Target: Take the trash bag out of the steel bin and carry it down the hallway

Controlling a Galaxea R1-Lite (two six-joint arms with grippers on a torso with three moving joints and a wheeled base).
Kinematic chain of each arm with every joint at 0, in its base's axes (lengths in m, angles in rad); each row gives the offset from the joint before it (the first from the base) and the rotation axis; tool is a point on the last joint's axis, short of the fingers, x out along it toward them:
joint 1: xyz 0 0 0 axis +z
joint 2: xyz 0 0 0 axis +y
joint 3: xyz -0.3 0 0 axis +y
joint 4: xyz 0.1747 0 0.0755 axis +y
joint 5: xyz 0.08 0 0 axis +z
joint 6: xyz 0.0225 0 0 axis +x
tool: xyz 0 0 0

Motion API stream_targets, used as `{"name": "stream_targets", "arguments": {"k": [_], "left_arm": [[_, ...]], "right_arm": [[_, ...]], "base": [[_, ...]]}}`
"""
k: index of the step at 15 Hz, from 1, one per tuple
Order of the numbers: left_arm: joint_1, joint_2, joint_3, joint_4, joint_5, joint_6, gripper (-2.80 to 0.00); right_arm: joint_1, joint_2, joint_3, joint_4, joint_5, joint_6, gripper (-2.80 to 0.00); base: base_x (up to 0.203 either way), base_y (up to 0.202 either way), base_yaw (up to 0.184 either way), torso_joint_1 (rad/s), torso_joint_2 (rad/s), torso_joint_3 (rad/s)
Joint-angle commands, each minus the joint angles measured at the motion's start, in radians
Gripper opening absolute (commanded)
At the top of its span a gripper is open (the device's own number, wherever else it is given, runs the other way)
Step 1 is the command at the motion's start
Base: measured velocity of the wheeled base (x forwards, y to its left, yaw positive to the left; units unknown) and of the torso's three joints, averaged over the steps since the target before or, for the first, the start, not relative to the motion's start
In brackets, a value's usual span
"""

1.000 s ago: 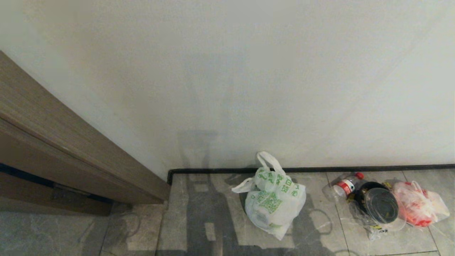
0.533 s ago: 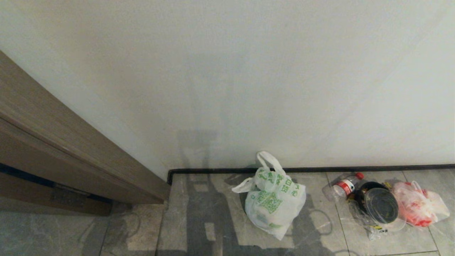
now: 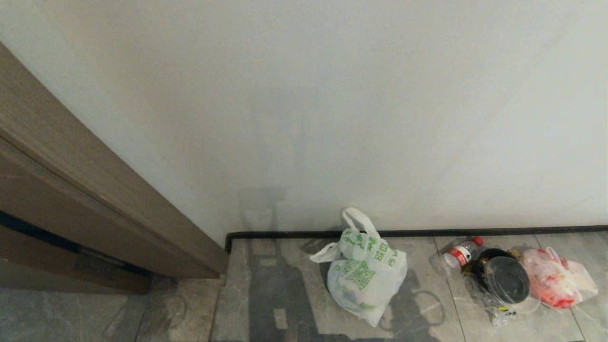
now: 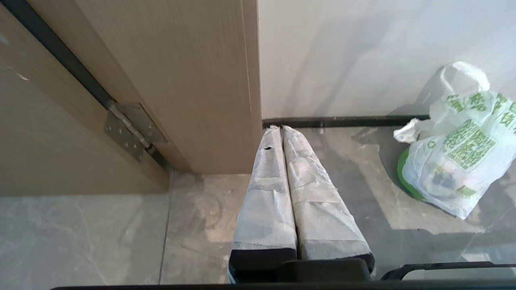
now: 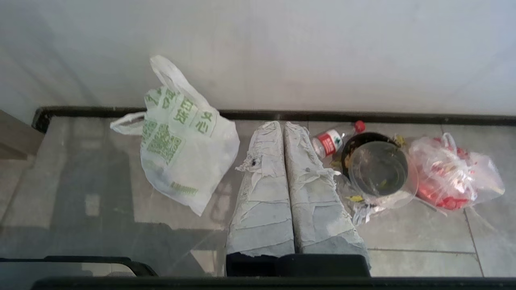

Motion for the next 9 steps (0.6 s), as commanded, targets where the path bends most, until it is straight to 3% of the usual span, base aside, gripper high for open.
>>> {"name": "stream_targets", "arguments": {"k": [1,9], "left_arm": [[0.000,0.001,0.000,0.000,0.000,0.000,-2.80],[0.000,0.001,0.000,0.000,0.001,-0.001,-2.80]], "right_arm": [[0.000,-0.038,0.000,0.000,0.001,0.000,-2.80],[0.000,-0.038,0.000,0.000,0.001,0.000,-2.80]], "base": [[0.000,0.000,0.000,0.002,0.00,0.200],[0.000,0.000,0.000,0.003,0.00,0.202]]}}
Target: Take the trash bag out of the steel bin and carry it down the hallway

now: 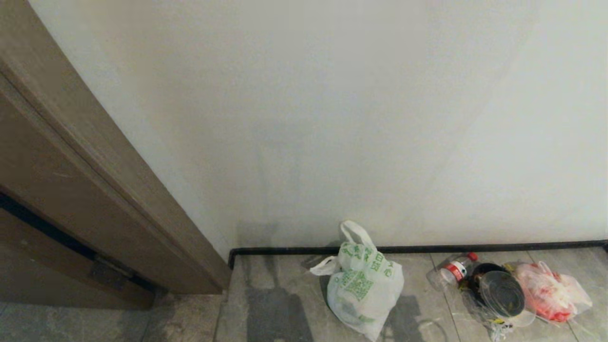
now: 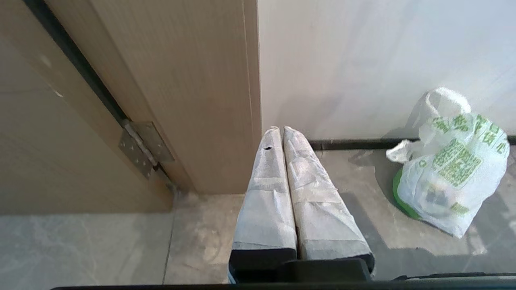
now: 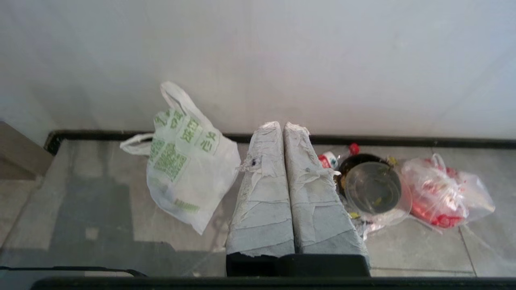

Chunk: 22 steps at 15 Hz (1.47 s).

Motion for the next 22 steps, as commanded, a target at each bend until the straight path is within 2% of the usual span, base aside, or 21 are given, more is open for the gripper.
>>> {"name": "stream_targets", "arguments": {"k": [1,14,22], "left_arm": [[0.000,0.001,0.000,0.000,0.000,-0.001,-2.80],[0.000,0.001,0.000,0.000,-0.001,0.001,-2.80],[0.000,0.001,-0.001,0.000,-0.001,0.004,-2.80]], "right_arm": [[0.000,-0.038,0.000,0.000,0.000,-0.001,-2.80],[0.000,-0.038,0.000,0.000,0.000,0.000,-2.80],[0.000,-0.038,0.000,0.003,0.005,-0.014,-2.80]], "base": [[0.000,0.000,0.000,0.002,0.00,0.203],[0.000,0.000,0.000,0.002,0.00,0.199],[0.000,0.000,0.000,0.001,0.00,0.019]]}}
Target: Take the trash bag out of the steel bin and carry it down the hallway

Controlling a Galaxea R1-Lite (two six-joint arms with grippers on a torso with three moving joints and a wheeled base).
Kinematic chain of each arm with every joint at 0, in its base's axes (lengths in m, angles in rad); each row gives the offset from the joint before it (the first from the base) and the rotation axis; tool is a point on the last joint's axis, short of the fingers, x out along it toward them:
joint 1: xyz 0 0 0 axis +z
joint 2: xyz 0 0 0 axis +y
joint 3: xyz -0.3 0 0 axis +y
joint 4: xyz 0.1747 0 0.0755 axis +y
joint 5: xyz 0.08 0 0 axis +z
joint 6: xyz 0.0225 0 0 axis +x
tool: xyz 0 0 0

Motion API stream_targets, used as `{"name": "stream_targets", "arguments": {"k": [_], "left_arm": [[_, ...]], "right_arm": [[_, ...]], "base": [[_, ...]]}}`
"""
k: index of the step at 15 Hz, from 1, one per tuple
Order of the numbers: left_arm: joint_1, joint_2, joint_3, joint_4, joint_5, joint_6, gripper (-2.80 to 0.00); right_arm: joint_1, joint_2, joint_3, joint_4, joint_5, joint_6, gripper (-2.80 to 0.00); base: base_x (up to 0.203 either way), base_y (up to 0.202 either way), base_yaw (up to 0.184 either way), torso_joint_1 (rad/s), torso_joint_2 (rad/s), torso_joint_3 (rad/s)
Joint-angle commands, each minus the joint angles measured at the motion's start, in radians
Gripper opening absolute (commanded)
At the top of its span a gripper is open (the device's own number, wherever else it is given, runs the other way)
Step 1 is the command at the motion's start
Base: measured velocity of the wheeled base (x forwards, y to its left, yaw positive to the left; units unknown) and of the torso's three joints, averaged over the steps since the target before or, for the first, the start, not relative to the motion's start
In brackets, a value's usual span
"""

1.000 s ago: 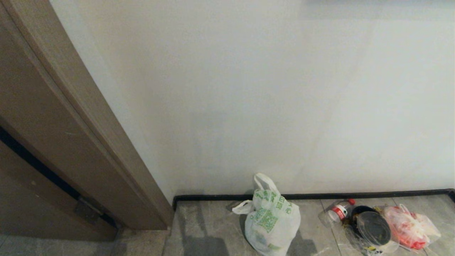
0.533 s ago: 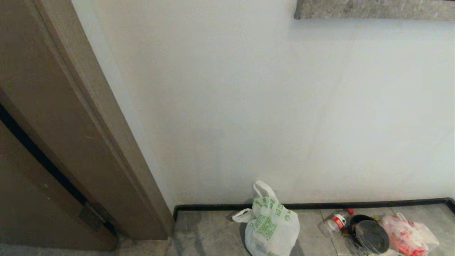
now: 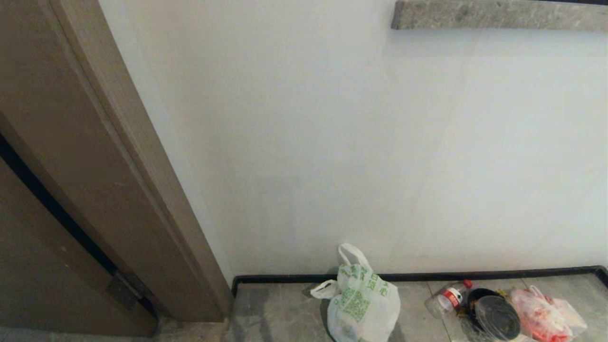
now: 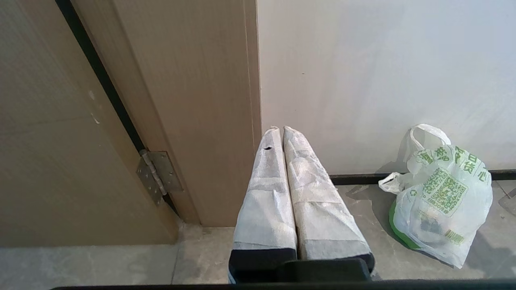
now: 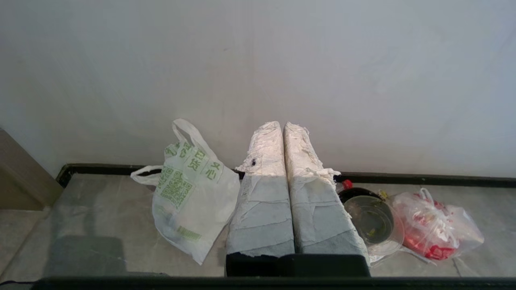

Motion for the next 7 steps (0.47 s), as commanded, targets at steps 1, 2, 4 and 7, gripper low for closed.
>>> {"name": "stream_targets", "arguments": {"k": [1,2,4,7], "left_arm": [[0.000,0.001,0.000,0.000,0.000,0.000,-2.80],[0.000,0.001,0.000,0.000,0.000,0.000,-2.80],[0.000,0.001,0.000,0.000,0.000,0.000,-2.80],[0.000,0.001,0.000,0.000,0.000,-0.002,-2.80]], "right_arm": [[0.000,-0.038,0.002,0.000,0.001,-0.005,-2.80],[0.000,-0.038,0.000,0.002,-0.004,-0.004,-2.80],[0.000,-0.038,0.000,-0.002,-0.003,0.001,-2.80],[0.000,-0.038,0.000,-0.003,-0.003,0.004,-2.80]], "base": [[0.000,0.000,0.000,0.000,0.00,0.000],[0.000,0.000,0.000,0.000,0.00,0.000],[0.000,0.000,0.000,0.000,0.00,0.000],[0.000,0.000,0.000,0.000,0.00,0.000]]}}
